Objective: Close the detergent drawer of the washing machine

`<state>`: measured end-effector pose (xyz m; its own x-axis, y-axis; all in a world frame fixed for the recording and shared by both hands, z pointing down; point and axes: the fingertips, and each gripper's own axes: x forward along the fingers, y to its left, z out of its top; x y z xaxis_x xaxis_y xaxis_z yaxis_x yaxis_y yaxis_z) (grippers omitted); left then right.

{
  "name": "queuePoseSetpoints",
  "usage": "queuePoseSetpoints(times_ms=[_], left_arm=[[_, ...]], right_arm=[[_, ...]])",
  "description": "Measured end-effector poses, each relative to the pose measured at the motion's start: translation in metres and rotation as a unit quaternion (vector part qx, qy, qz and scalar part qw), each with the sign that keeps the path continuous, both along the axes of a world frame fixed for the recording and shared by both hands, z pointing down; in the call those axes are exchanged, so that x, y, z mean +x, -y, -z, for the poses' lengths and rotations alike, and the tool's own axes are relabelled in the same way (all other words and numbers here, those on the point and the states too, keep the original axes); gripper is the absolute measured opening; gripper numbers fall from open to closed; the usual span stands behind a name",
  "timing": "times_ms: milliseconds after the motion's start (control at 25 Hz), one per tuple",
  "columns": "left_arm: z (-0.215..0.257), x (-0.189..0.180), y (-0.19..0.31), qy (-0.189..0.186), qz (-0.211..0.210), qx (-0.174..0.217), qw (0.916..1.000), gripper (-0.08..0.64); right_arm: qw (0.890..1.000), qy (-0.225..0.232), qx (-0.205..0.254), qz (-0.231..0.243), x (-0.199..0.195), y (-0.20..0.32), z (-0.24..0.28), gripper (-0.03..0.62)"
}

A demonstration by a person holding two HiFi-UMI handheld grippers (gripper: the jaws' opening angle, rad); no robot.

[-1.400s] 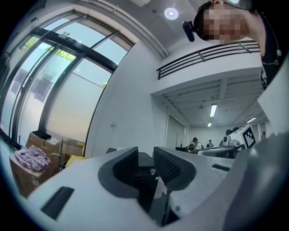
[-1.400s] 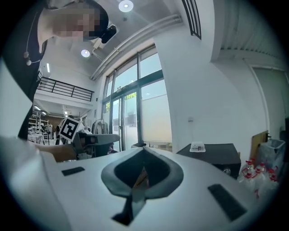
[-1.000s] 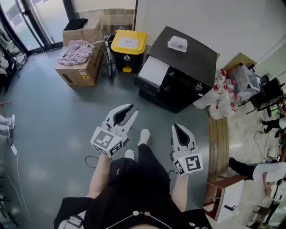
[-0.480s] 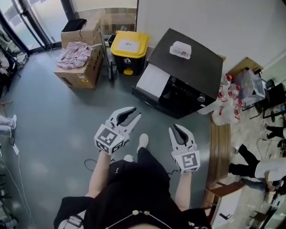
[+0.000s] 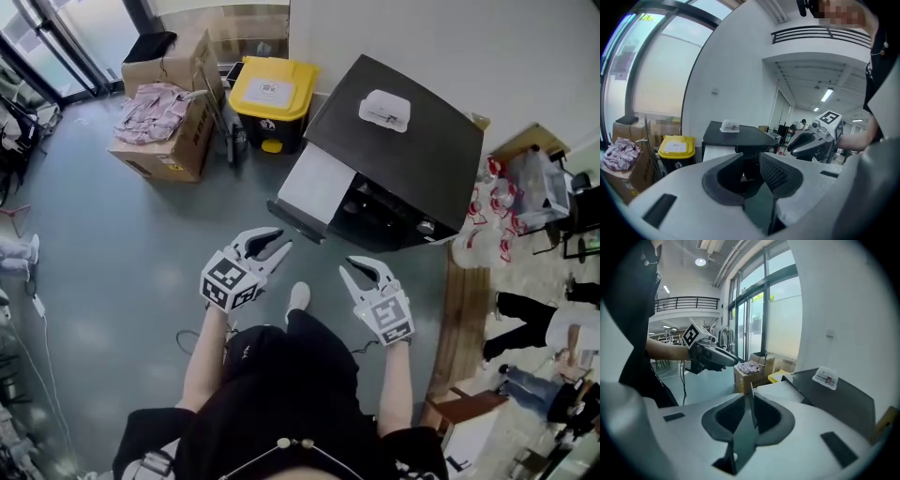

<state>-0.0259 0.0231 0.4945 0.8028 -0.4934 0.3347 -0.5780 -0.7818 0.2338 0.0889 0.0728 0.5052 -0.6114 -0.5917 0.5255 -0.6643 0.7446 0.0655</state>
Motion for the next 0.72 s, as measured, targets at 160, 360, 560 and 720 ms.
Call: queuePoseSetpoints(times_ms=[160, 360, 560, 720], left_arm=[[-0.025, 0.004, 0.023, 0.0, 0.023, -0.036, 0.9991, 0.149], [-0.054, 0.013, 0.043, -0.028, 0.048, -0.1, 0.9934, 0.164], [-0.067, 0.017, 0.055, -0.035, 0.053, -0.135, 0.9888, 0.174], [-0.085, 0.015, 0.064, -0.038, 0.053, -0.163, 0.9846, 0.175]], right_arm=[[0.999, -0.012, -0.024, 0.034, 0.0, 0.025, -0.025, 0.066], [0.995, -0.035, -0.063, 0.071, -0.006, 0.047, -0.06, 0.075], [0.987, -0.058, -0.108, 0.1, -0.017, 0.05, -0.095, 0.08], [0.982, -0.077, -0.138, 0.104, -0.019, 0.055, -0.124, 0.081]])
